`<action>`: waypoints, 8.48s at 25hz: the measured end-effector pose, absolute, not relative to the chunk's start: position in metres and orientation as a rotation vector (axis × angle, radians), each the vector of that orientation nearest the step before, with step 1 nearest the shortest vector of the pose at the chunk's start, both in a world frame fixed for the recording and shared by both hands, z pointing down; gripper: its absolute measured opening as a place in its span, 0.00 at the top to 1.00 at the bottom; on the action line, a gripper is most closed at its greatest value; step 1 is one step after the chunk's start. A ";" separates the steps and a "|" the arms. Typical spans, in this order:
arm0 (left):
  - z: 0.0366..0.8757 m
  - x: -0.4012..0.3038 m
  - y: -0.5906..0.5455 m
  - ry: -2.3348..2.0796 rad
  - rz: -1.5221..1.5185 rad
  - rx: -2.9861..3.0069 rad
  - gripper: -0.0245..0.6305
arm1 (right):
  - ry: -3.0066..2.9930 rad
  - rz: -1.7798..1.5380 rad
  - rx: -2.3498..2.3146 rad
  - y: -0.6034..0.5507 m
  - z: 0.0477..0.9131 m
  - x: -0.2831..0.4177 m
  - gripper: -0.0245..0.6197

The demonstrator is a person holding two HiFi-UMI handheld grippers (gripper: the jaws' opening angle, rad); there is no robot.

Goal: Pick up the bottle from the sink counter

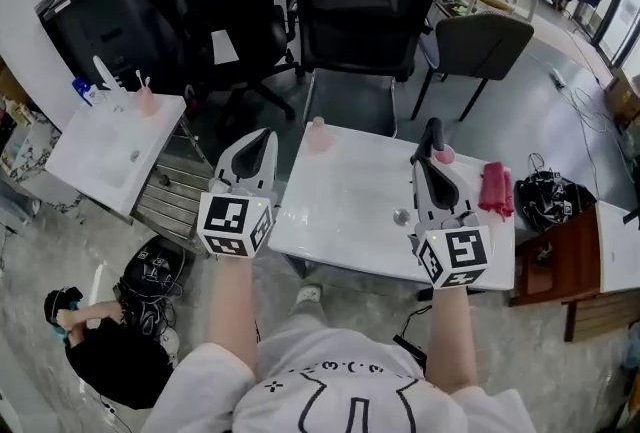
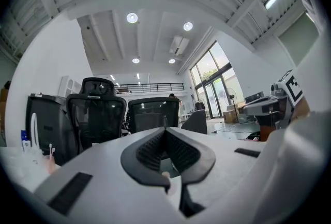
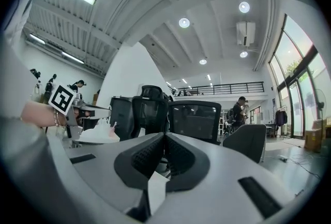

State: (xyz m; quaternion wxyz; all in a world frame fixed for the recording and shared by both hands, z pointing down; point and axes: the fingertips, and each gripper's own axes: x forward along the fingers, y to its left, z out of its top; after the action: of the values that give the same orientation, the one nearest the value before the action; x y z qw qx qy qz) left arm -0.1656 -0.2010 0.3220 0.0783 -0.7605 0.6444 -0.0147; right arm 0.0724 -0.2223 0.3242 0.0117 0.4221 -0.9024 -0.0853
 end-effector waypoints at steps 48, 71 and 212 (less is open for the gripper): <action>0.521 -0.177 -0.396 1.681 -0.389 -2.770 0.33 | -2.617 0.062 1.408 -0.347 0.446 -0.015 0.92; 0.625 -0.146 -0.450 1.815 -0.672 -2.806 0.33 | -2.577 0.183 1.393 -0.374 0.491 0.017 0.92; 0.244 -0.159 -0.336 1.691 0.033 -2.257 0.34 | -2.629 -0.527 1.663 -0.325 0.234 0.064 0.92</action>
State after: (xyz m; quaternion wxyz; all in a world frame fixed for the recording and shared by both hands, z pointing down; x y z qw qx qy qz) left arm -0.1595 -0.3364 0.2438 0.1599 -0.7899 0.5919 0.0115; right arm 0.0642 -0.3246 0.2343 -0.0067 0.5271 -0.8332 -0.1670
